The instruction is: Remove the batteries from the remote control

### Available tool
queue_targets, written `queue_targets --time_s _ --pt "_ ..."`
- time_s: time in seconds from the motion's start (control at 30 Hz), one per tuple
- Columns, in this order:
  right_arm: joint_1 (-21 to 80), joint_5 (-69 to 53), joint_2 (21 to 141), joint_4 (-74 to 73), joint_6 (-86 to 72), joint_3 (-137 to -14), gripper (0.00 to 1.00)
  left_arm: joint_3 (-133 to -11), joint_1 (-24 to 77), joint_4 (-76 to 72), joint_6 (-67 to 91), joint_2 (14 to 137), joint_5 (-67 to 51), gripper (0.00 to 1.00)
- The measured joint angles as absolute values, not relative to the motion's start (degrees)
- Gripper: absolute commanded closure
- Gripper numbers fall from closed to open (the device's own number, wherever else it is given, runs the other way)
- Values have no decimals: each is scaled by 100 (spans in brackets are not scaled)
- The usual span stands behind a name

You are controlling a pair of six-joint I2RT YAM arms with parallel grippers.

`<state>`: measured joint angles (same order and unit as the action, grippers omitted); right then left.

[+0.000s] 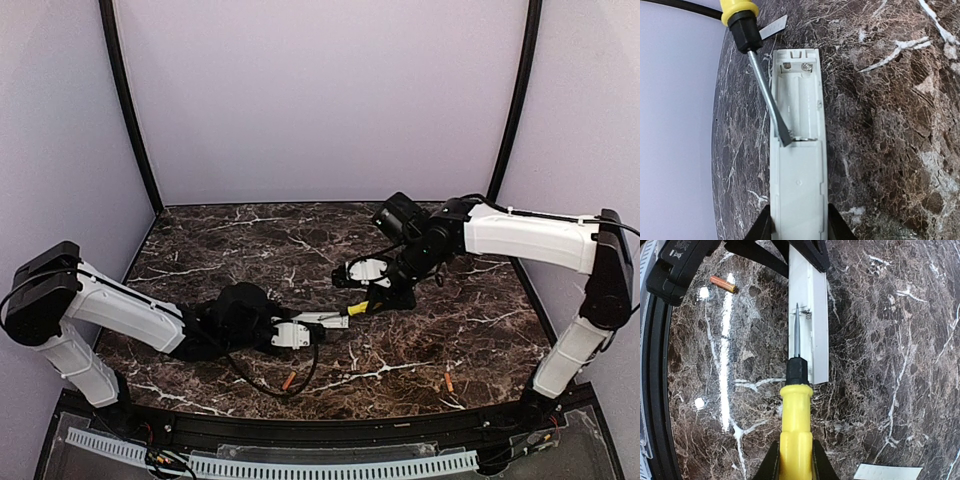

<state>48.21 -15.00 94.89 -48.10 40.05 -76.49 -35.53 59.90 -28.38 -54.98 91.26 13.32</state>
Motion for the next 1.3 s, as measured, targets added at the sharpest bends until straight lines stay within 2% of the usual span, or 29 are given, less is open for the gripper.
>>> queue_targets --time_s 0.57,1.3 --pt "4611 -1603 8490 -2670 3664 -6259 100 -3695 5806 -1691 -4165 8344 1575 100" --pt "4311 -572 8138 353 2062 -5196 100 -4112 3962 -493 -871 7769 1752 100"
